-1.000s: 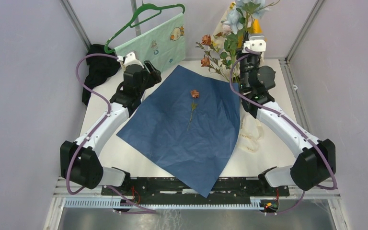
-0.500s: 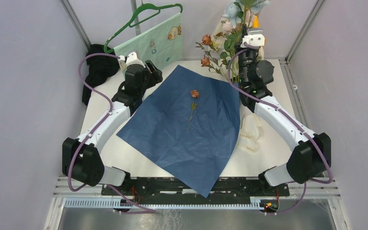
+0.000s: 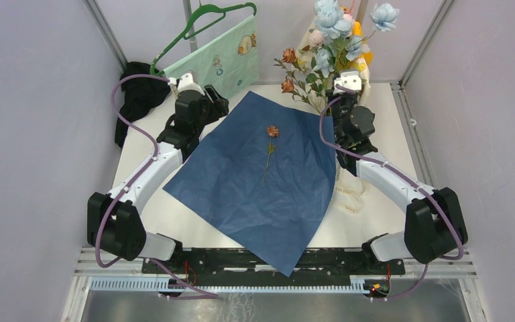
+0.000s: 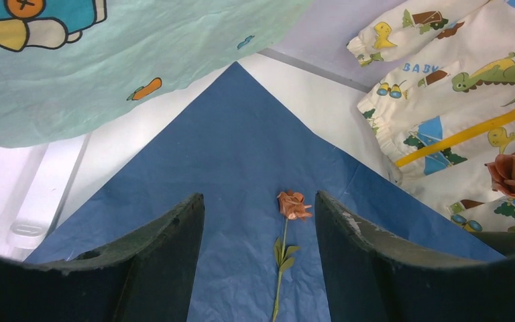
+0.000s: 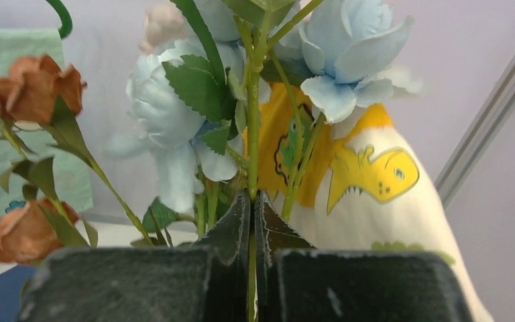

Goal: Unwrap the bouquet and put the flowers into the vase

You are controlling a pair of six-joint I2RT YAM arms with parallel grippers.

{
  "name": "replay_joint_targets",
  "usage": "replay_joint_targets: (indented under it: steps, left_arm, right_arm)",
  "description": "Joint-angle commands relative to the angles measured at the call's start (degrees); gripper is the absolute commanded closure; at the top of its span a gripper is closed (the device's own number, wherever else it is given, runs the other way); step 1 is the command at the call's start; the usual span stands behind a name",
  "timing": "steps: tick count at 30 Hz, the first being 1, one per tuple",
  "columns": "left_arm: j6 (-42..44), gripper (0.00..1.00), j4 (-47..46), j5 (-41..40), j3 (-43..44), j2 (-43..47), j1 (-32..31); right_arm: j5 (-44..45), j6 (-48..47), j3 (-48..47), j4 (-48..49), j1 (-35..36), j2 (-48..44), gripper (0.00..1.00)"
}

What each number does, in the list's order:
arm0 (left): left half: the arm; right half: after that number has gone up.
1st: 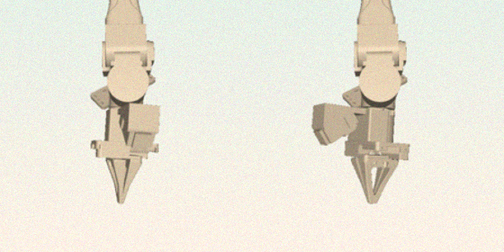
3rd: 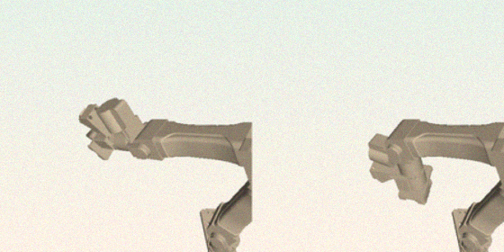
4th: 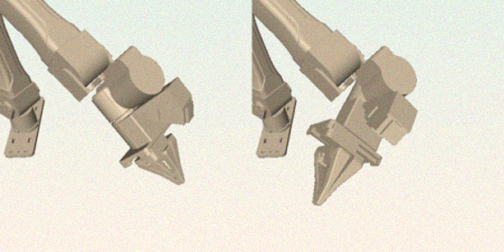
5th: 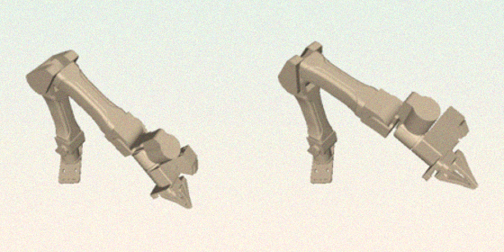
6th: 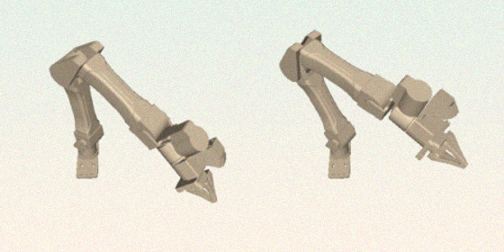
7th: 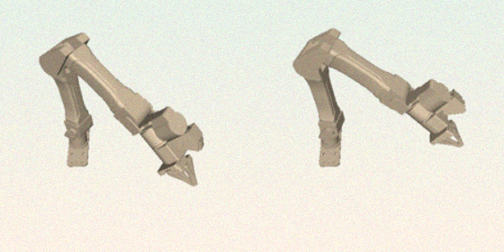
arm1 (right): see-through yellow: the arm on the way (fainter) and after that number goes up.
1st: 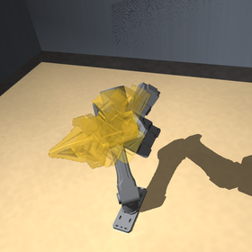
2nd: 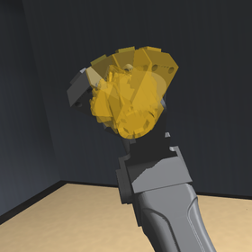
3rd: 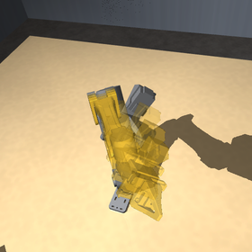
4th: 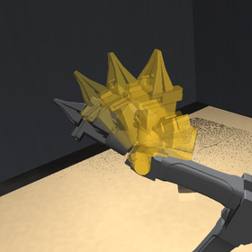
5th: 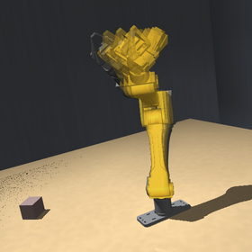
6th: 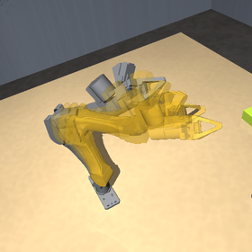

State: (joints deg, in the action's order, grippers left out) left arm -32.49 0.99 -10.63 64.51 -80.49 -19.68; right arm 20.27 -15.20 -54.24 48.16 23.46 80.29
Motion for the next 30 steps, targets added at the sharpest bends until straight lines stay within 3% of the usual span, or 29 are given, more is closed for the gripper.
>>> replay_joint_targets:
  steps: [1,14,22,24,30]
  left_arm:
    - [0.94,0.33,-3.43,0.85,0.04,0.10,0.10]
    - [0.59,0.33,-3.94,1.80,0.17,-1.22,0.13]
    - [0.41,0.33,-4.50,2.72,0.42,-2.40,0.09]
    - [0.25,0.33,-4.51,3.17,0.59,-2.86,0.11]
    - [0.23,0.34,-4.72,3.69,0.95,-3.74,0.01]
  right_arm:
    - [0.82,2.66,2.70,4.08,-0.96,-2.87,1.00]
    - [-1.03,7.93,12.40,1.92,-2.84,-4.74,0.98]
    - [-0.42,9.56,15.77,0.46,-2.85,-6.22,0.73]
    - [-0.19,10.07,16.40,0.13,-2.88,-6.66,0.58]
    - [-0.39,11.65,17.54,-1.67,-2.82,-8.75,0.34]
